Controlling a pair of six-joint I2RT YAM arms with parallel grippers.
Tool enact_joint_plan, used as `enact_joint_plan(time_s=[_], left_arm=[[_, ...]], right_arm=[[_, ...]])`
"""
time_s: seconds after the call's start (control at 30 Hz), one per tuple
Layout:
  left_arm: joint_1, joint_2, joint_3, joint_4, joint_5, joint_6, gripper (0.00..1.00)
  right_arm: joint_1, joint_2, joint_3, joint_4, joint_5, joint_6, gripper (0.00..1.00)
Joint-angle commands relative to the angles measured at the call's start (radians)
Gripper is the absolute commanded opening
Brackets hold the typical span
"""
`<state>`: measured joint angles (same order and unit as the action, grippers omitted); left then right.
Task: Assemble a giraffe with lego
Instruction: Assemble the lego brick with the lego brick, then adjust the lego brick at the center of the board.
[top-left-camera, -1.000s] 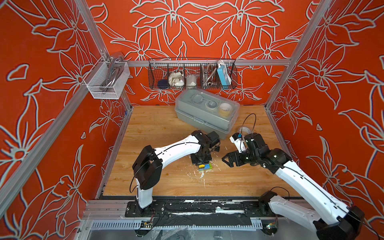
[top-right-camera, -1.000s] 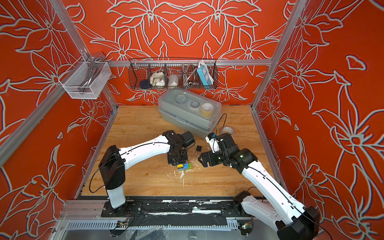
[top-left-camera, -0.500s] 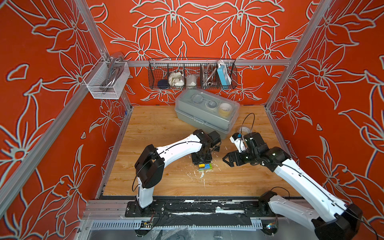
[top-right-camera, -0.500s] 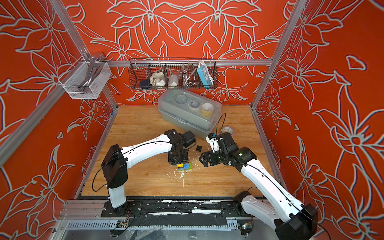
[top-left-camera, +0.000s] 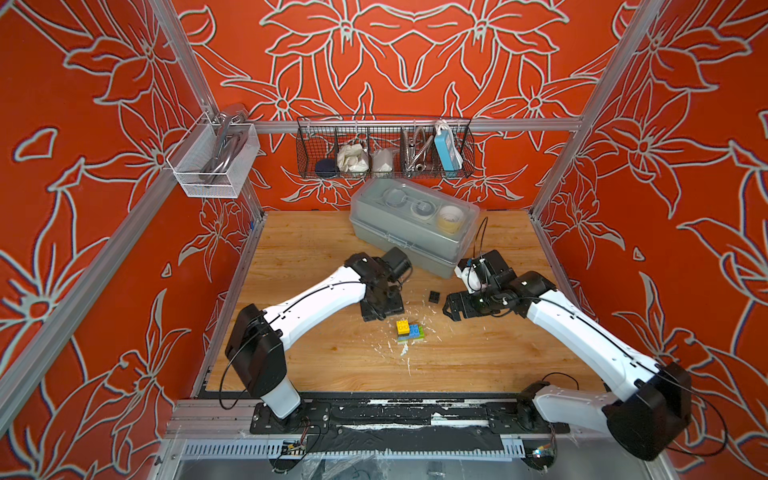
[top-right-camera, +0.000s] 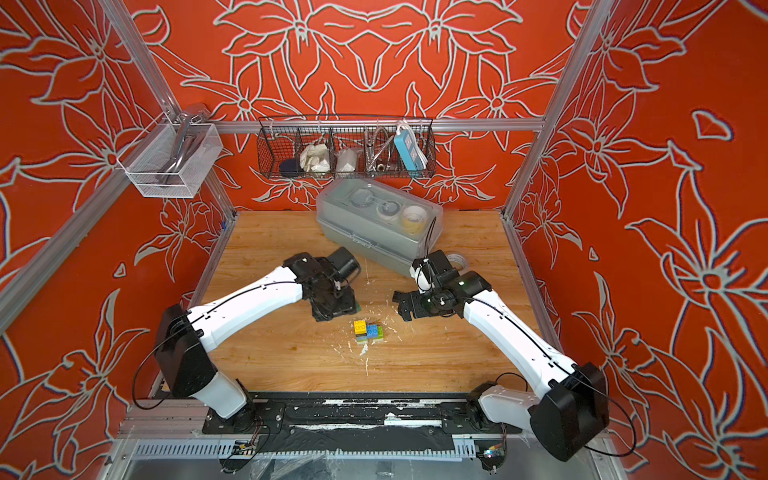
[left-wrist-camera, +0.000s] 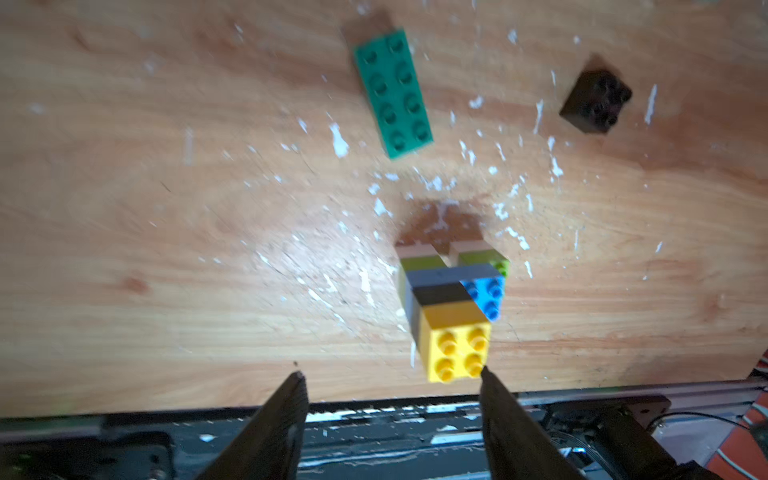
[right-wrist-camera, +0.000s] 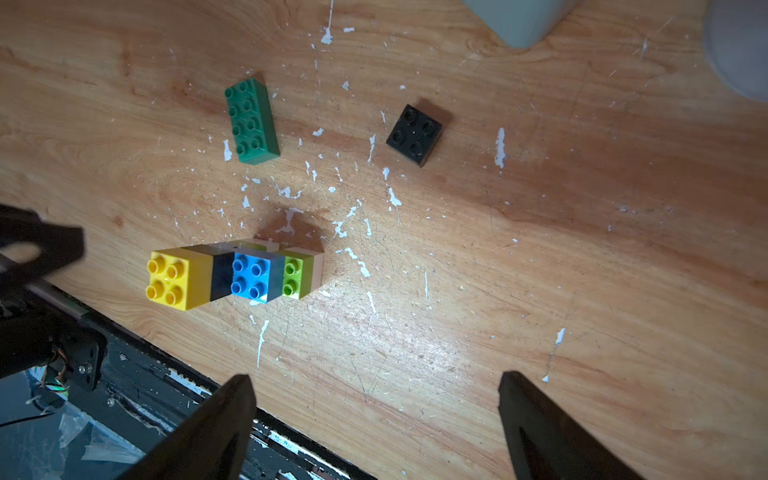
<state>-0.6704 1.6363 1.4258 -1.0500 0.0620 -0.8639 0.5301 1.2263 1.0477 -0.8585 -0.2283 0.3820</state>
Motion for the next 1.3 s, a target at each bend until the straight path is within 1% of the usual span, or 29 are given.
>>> enact_joint_plan(time_s=[0.0, 0.1, 0.23, 0.4, 0.6, 0.67, 0.77, 1.0, 1.27], left_arm=[[0.085, 0.138, 0.067, 0.023, 0.03, 0.19, 0.66], [0.103, 0.265, 0.206, 0.003, -0.008, 0.252, 0.65], [0.106, 0.439, 0.381, -0.051, -0.051, 0.279, 0.65], [0.122, 0.529, 0.412, -0.043, -0.074, 0.265, 0.64], [0.125, 0.601, 0.41, -0.069, -0.094, 0.279, 0.64], [0.125, 0.6, 0.388, -0.07, -0.1, 0.277, 0.64], [0.124, 0.568, 0.317, -0.064, -0.113, 0.266, 0.64], [0.1, 0.384, 0.079, -0.01, -0.106, 0.205, 0.63], [0.069, 0.251, -0.051, -0.002, -0.103, 0.144, 0.63]], right_arm=[[-0.002, 0.001, 0.047, -0.037, 0.022, 0.055, 0.96], [0.0, -0.005, 0.066, -0.069, 0.026, 0.064, 0.96], [0.001, -0.026, 0.1, -0.127, 0.054, 0.061, 0.96], [-0.002, -0.039, 0.124, -0.161, 0.073, 0.043, 0.96], [-0.011, 0.005, 0.181, -0.164, 0.071, -0.019, 0.96], [-0.02, 0.016, 0.196, -0.164, 0.07, -0.037, 0.96], [-0.035, 0.015, 0.19, -0.153, 0.051, -0.053, 0.96], [-0.083, -0.027, 0.145, -0.122, 0.02, -0.069, 0.96], [-0.093, -0.032, 0.12, -0.096, -0.007, -0.065, 0.96]])
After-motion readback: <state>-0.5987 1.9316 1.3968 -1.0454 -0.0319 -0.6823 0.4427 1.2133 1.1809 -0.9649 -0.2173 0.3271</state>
